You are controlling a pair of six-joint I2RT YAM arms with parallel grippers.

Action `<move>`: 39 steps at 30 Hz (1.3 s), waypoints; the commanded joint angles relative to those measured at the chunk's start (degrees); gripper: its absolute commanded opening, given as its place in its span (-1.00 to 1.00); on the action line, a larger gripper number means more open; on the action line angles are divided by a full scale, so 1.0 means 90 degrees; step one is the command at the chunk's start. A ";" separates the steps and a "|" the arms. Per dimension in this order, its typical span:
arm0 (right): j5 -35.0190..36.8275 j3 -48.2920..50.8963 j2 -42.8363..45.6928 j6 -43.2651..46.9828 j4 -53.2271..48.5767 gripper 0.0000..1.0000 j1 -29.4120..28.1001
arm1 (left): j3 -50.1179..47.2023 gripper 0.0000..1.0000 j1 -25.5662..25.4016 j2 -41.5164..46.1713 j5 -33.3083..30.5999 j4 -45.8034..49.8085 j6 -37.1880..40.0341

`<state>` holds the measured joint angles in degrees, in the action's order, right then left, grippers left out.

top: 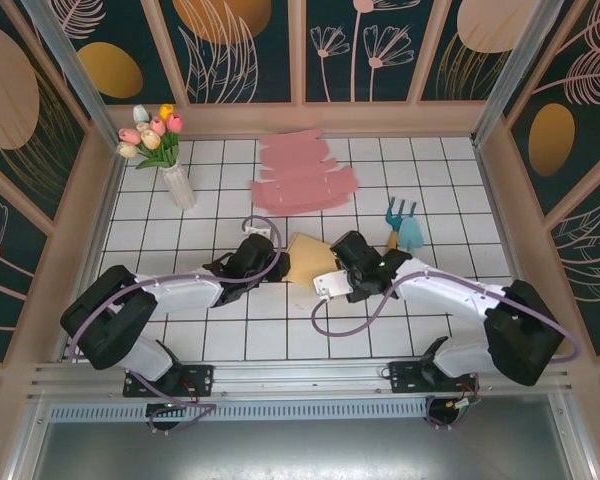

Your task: Fold the paper box

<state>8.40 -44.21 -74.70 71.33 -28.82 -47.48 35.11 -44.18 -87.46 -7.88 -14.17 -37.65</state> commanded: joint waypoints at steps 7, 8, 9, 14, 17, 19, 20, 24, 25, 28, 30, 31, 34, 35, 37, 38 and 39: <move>-0.0103 -0.0499 0.1922 -0.2853 0.1178 0.98 0.0056 | -0.0186 -0.08 -0.0018 -0.0078 -0.0432 -0.0289 0.0038; 0.0015 -0.0422 0.2047 -0.3518 0.1594 0.98 0.0070 | -0.0215 -0.08 -0.0020 -0.0070 -0.0441 -0.0312 0.0028; 0.0156 -0.0364 0.2113 -0.4202 0.1867 0.98 0.0078 | -0.0235 -0.08 -0.0022 -0.0063 -0.0447 -0.0346 0.0018; 0.1864 -0.0597 0.1852 -0.8948 0.1813 0.98 0.0605 | -0.0313 -0.08 -0.0021 -0.0105 -0.0451 -0.0465 -0.0021; 0.1101 -0.0274 0.1672 -1.1466 0.1674 0.98 0.1263 | -0.0336 -0.08 -0.0022 -0.0154 -0.0453 -0.0501 -0.0032; 0.0845 0.0119 0.1534 -1.2668 0.1840 0.98 0.1300 | -0.0356 -0.08 -0.0022 -0.0165 -0.0458 -0.0538 -0.0042; 0.0687 0.0288 0.1461 -1.3056 0.1950 0.98 0.1292 | -0.0356 -0.08 -0.0022 -0.0165 -0.0472 -0.0541 -0.0036; -0.0204 0.0957 0.1156 -1.3770 0.2704 0.87 0.1241 | -0.0356 -0.09 -0.0020 -0.0184 -0.0509 -0.0560 -0.0021; -0.0250 0.1053 0.1065 -1.3876 0.2823 0.83 0.1189 | -0.0361 -0.08 -0.0020 -0.0185 -0.0510 -0.0566 -0.0017; -0.0116 0.1188 0.0879 -1.4104 0.2880 0.80 0.0965 | -0.0375 -0.08 -0.0024 -0.0185 -0.0520 -0.0599 -0.0035; 0.0004 0.1236 0.0820 -1.4241 0.2896 0.75 0.0772 | -0.0378 -0.08 -0.0017 -0.0194 -0.0521 -0.0624 -0.0041; 0.0042 0.1292 0.0807 -1.4310 0.2999 0.70 0.0662 | -0.0376 -0.08 -0.0024 -0.0204 -0.0521 -0.0625 -0.0036; -0.0172 0.1443 0.0631 -1.4547 0.3343 0.58 0.0486 | -0.0366 -0.09 -0.0020 -0.0258 -0.0494 -0.0664 -0.0055; -0.0239 0.1445 0.0514 -1.4599 0.3416 0.54 0.0441 | -0.0365 -0.09 -0.0017 -0.0272 -0.0477 -0.0680 -0.0063; -0.0199 0.1406 0.0317 -1.4635 0.3436 0.51 0.0363 | -0.0375 -0.09 -0.0021 -0.0291 -0.0463 -0.0710 -0.0091; -0.0157 0.1396 0.0235 -1.4636 0.3446 0.49 0.0338 | -0.0383 -0.09 -0.0022 -0.0282 -0.0465 -0.0727 -0.0087; -0.0143 0.1402 0.0150 -1.4649 0.3464 0.46 0.0325 | -0.0381 -0.09 -0.0022 -0.0280 -0.0477 -0.0724 -0.0089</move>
<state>7.33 -32.18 -71.37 -57.91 -0.45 -43.86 32.60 -44.18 -88.99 -11.20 -20.58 -37.78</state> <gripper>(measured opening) 0.744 0.457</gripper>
